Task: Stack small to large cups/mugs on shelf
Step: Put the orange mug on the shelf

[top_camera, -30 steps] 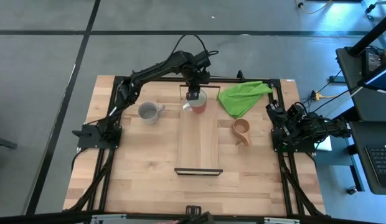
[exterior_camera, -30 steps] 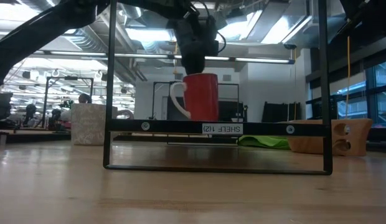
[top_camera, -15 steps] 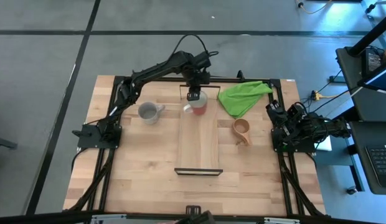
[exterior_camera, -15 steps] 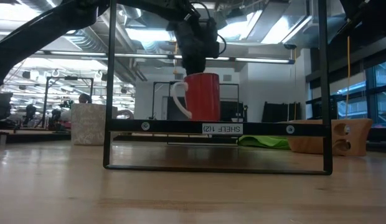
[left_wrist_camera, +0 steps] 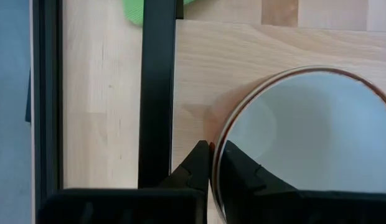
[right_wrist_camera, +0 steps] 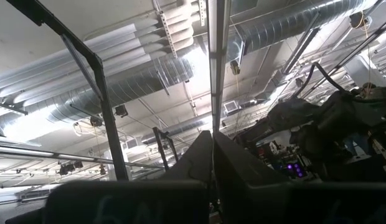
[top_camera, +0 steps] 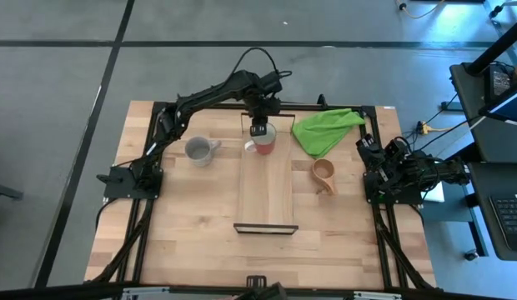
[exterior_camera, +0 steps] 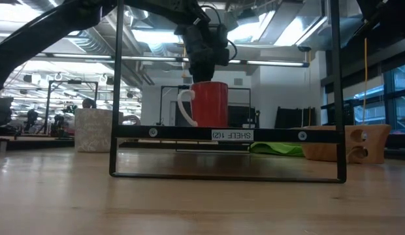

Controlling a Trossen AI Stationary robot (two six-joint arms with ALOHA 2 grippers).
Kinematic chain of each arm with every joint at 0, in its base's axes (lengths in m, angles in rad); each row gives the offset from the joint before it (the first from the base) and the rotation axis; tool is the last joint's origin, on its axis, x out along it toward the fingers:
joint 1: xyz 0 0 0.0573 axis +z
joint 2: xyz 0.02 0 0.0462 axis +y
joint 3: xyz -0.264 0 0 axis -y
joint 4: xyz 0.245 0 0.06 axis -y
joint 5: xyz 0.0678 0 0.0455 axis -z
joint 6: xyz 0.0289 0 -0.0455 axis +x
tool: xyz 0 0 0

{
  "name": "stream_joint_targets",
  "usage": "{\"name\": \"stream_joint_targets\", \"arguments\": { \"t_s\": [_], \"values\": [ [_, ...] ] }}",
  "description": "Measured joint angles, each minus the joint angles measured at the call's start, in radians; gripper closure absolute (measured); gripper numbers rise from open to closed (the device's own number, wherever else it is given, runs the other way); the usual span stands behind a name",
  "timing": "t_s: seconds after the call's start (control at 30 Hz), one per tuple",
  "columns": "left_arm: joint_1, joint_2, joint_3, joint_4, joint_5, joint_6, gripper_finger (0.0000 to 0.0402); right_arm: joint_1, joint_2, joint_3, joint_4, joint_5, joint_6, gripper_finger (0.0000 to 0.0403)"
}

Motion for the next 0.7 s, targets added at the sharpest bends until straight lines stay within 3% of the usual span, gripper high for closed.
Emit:
{"name": "stream_joint_targets", "arguments": {
  "t_s": [0.4, 0.7],
  "values": [
    [-0.012, 0.001, -0.005, 0.029, 0.002, -0.013, 0.0382, 0.0, 0.0, 0.0, 0.0, 0.0, 0.0, 0.0386],
    [-0.039, 0.005, 0.024, 0.055, -0.02, -0.023, 0.0353, 0.0, 0.0, 0.0, 0.0, 0.0, -0.001, 0.0386]
  ]
}}
